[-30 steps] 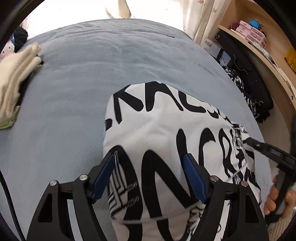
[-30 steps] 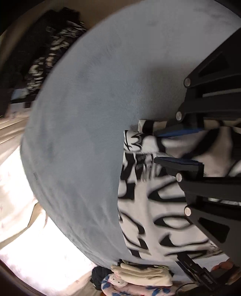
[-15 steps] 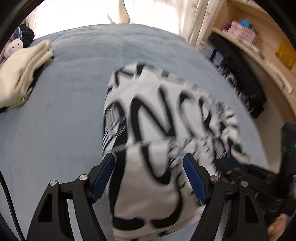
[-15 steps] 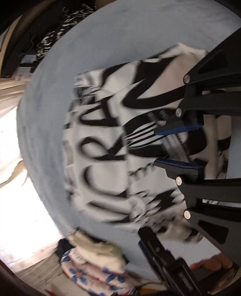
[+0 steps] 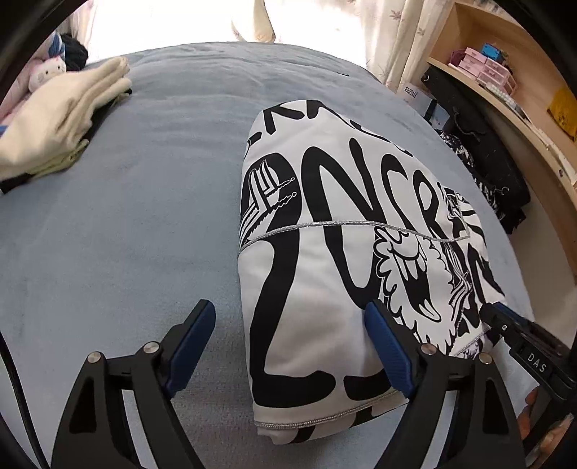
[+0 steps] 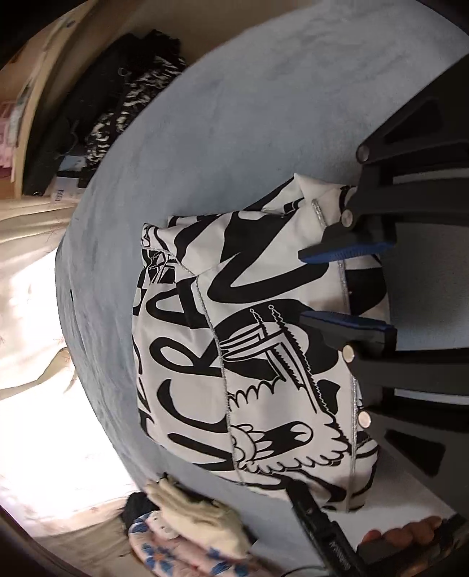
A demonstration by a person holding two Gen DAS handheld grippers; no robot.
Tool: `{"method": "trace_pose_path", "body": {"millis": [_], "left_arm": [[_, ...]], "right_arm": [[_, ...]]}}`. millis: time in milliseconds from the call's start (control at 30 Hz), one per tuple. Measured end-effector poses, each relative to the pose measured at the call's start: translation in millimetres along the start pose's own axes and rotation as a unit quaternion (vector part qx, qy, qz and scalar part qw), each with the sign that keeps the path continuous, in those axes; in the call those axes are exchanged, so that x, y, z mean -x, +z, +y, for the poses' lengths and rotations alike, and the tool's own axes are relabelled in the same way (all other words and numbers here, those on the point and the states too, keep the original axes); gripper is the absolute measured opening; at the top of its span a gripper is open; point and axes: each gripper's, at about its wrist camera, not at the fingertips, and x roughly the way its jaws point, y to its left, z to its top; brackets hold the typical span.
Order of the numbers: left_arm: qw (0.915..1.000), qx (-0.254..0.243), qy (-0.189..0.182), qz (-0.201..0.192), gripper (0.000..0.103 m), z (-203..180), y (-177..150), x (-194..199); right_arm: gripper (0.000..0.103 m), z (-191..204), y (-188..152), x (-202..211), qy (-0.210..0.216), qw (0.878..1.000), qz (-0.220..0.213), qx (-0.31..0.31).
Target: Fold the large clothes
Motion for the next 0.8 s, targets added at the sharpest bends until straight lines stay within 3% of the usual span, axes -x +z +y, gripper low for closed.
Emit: {"method": "trace_pose_path", "body": {"millis": [133, 300, 400, 500, 600, 733, 800], "left_arm": [[1.0000, -0.005, 0.008, 0.003, 0.093, 1.0, -0.6, -1.2], [0.9999, 0.009, -0.007, 0.008, 0.093, 8.0, -2.0, -2.8], [0.9998, 0.011, -0.012, 0.015, 0.093, 8.9, -2.6, -2.4], [0.9987, 0.025, -0.026, 0.037, 0.093, 13.1, -4.0, -1.5], [0.9969, 0.049, -0.033, 0.052, 0.093, 20.4, -5.9, 6.0], [0.9965, 0.037, -0.047, 0.058, 0.093, 22.7, -5.8, 25.6], [0.9957, 0.029, -0.061, 0.064, 0.093, 21.7, -2.1, 37.8]], "right_arm": [[0.063, 1.6, 0.1, -2.0, 0.032, 0.999, 0.002, -0.013], [0.069, 12.9, -4.7, -5.0, 0.017, 1.000, -0.009, 0.015], [0.079, 24.8, -11.3, -6.7, 0.005, 0.999, -0.024, 0.049], [0.080, 29.5, -13.7, -4.8, -0.006, 0.998, -0.035, 0.055], [0.081, 26.1, -9.6, 2.2, 0.019, 0.999, -0.023, 0.036], [0.081, 16.3, -1.9, 20.8, 0.053, 0.999, 0.006, 0.011], [0.081, 9.7, 5.2, 36.2, 0.045, 0.999, 0.011, 0.003]]}}
